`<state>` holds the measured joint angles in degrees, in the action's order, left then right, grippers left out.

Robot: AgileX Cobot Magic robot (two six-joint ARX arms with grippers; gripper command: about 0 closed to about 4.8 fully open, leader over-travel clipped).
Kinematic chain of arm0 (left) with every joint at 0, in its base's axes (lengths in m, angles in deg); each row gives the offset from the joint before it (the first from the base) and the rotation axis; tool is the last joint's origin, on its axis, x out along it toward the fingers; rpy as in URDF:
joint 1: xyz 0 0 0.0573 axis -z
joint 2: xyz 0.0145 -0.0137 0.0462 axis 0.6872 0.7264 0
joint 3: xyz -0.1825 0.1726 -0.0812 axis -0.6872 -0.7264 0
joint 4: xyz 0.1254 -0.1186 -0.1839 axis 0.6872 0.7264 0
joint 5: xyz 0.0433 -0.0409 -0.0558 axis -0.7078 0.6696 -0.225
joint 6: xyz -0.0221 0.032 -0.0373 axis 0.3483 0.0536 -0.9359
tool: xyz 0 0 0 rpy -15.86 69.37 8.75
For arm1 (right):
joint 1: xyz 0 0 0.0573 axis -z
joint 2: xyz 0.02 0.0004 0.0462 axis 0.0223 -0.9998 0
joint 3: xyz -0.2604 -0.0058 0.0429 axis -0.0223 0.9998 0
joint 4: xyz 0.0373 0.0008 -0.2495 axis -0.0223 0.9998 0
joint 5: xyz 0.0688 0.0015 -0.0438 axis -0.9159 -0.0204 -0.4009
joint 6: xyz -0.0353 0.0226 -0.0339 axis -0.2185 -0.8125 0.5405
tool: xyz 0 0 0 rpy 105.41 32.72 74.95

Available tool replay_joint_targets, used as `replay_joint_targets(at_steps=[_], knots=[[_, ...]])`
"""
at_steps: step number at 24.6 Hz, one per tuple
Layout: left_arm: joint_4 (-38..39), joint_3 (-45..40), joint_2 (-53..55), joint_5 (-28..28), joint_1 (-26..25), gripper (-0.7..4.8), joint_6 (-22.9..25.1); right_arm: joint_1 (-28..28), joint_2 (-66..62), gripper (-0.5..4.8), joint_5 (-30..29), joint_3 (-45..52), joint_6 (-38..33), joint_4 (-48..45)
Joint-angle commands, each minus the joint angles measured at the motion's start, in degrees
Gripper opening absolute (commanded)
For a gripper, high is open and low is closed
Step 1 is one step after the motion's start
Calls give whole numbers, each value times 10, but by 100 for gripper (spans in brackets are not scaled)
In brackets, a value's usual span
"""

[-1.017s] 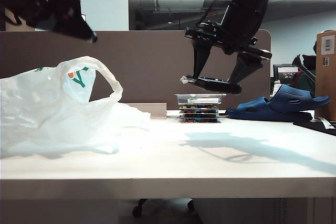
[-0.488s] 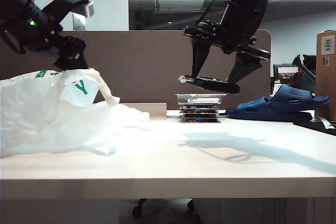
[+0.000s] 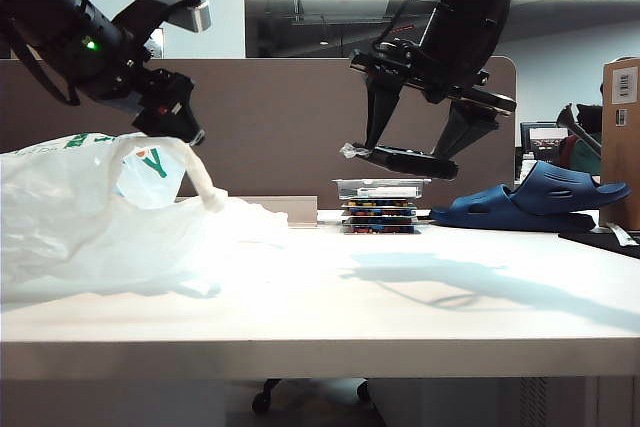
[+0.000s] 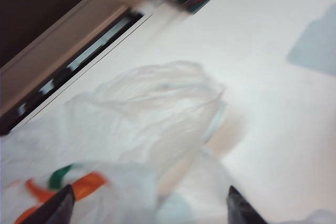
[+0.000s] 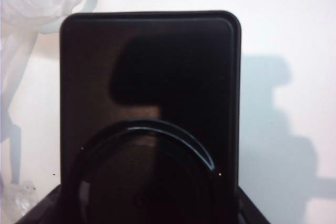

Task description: Put the power bank into the bag.

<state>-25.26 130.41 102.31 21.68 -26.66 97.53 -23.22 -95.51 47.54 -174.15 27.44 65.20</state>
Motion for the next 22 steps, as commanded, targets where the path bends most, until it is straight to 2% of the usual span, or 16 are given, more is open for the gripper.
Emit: replay_joint_targets(at_steps=[1,3,4,5,6,7,12,17,22], knots=[[-7,2,10,-33,-5,371,2,-1,6,257,-5,-5,2,-19],[-10,2,17,-36,-5,349,3,-1,6,257,-5,-5,2,-19],[-12,2,22,-40,-5,285,3,-1,6,257,-5,-5,2,-19],[-11,2,24,-45,-5,213,3,-1,6,257,-5,-5,2,-19],[-12,2,28,-44,-5,62,4,-1,6,257,-5,-5,2,-19],[-12,2,28,-45,-5,-11,4,-1,6,257,-5,-5,2,-19],[-25,3,28,-37,-5,-6,3,-1,6,257,-19,-5,2,-19],[-51,4,24,57,-5,-6,-8,-2,6,257,-69,-5,4,-18],[-83,5,23,148,-5,-6,-83,-1,6,257,-123,-5,7,-18]])
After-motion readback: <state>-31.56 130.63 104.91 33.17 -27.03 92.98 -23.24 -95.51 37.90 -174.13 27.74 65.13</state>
